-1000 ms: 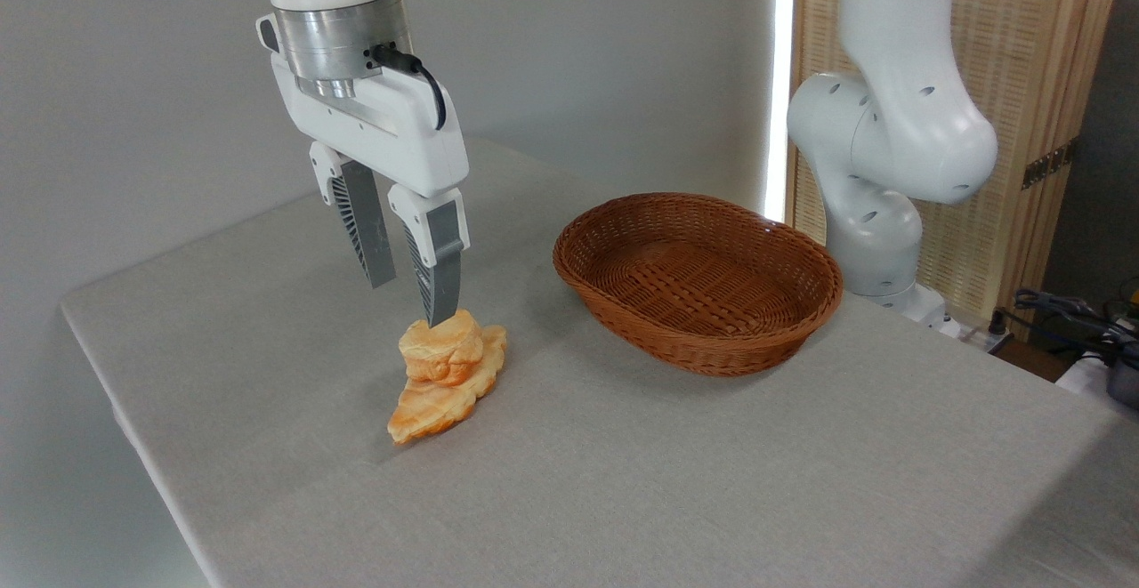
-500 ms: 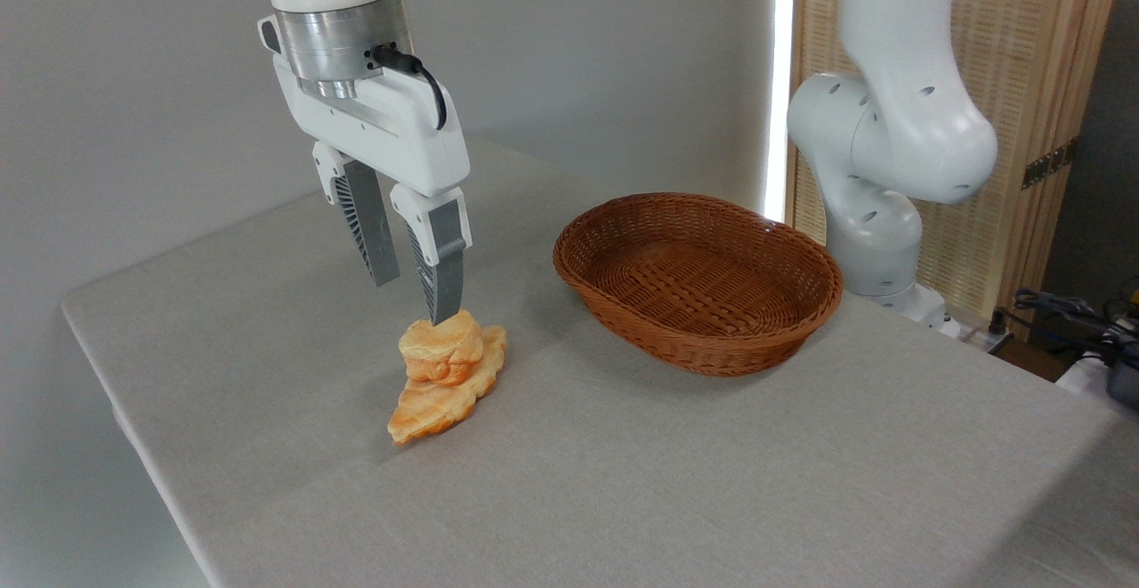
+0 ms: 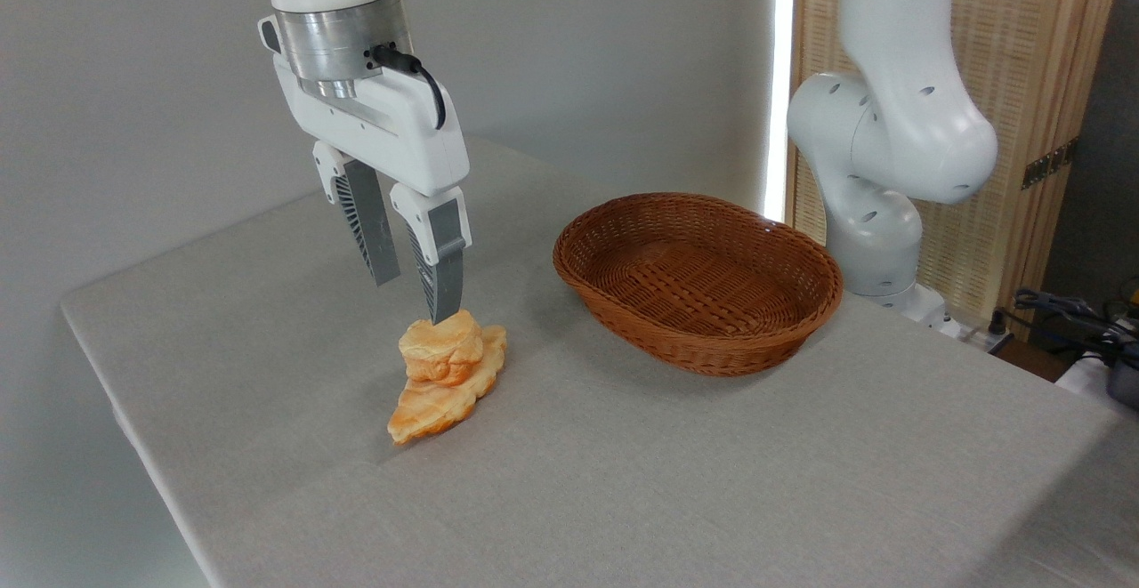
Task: Put bread into the basket
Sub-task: 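Lower the gripper onto the small round bun atop the flat pastry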
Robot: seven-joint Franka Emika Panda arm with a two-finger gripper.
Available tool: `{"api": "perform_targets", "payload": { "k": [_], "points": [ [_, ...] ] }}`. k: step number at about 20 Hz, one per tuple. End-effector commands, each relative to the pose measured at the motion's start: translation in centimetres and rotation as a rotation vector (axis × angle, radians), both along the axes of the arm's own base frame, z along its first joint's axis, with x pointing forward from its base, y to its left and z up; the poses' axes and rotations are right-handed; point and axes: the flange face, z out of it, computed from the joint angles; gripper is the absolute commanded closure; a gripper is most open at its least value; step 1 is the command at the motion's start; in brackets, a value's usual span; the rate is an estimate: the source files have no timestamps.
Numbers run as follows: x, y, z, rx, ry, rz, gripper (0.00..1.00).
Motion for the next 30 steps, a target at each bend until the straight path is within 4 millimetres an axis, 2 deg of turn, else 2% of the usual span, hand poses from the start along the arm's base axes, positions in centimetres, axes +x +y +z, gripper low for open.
{"api": "perform_targets", "payload": {
  "k": [1,5,13,17,25,30],
  "points": [
    [-0.3,-0.1,0.3,-0.013,0.015,0.004,0.00],
    [-0.5,-0.9,-0.6,-0.011,0.032,-0.011,0.00],
    [-1.4,-5.3,-5.7,-0.031,0.051,-0.077,0.00],
    [-1.6,-5.4,-7.4,-0.029,0.079,-0.095,0.00],
    [-1.3,-7.1,-10.5,-0.022,0.097,-0.139,0.00],
    [-1.3,-7.3,-10.9,-0.017,0.102,-0.143,0.00]
  ]
}}
